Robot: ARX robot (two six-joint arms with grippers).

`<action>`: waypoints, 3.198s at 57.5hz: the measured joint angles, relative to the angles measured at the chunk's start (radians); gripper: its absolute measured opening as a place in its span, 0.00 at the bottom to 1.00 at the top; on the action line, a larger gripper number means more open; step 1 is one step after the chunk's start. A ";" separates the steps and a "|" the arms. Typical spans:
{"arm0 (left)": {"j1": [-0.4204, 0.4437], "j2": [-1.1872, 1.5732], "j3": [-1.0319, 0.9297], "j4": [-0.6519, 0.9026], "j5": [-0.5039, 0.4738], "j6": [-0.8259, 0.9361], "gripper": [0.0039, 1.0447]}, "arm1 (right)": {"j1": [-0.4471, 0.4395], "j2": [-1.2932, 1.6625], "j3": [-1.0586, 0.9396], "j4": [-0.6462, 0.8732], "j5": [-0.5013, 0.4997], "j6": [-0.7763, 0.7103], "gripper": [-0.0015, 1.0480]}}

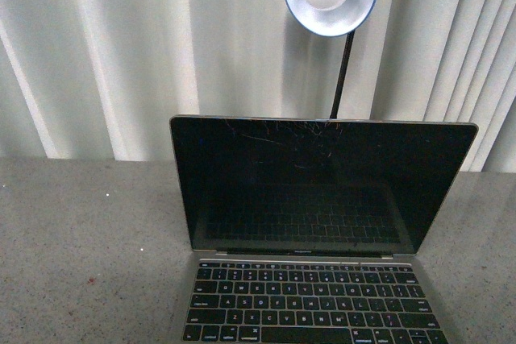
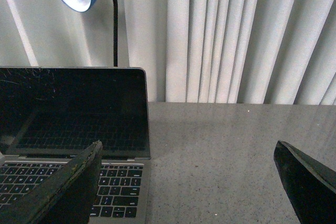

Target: Close laptop

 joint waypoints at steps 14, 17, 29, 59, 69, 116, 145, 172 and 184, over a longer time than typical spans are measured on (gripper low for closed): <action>0.000 0.000 0.000 0.000 0.000 0.000 0.94 | 0.000 0.000 0.000 0.000 0.000 0.000 0.93; 0.000 0.000 0.000 0.000 0.000 0.000 0.94 | 0.000 0.000 0.000 0.000 0.000 0.000 0.93; 0.000 0.000 0.000 0.000 0.000 0.000 0.94 | 0.000 0.000 0.000 0.000 0.000 0.000 0.93; 0.000 0.000 0.000 0.000 0.000 0.000 0.94 | 0.000 0.000 0.000 0.000 0.000 0.000 0.93; 0.000 0.000 0.000 0.000 0.000 0.000 0.94 | 0.000 0.000 0.000 0.000 0.000 0.000 0.93; -0.088 1.204 0.407 0.794 -0.098 -0.066 0.94 | -0.162 1.210 0.362 0.917 -0.105 -0.125 0.93; -0.104 1.645 1.101 0.378 0.180 0.484 0.94 | -0.221 1.625 1.056 0.507 -0.399 -0.543 0.93; -0.197 1.865 1.504 -0.063 0.165 1.065 0.94 | -0.143 1.881 1.434 0.119 -0.521 -1.032 0.93; -0.206 1.901 1.542 -0.119 0.137 1.191 0.94 | -0.100 1.919 1.501 -0.005 -0.552 -1.211 0.93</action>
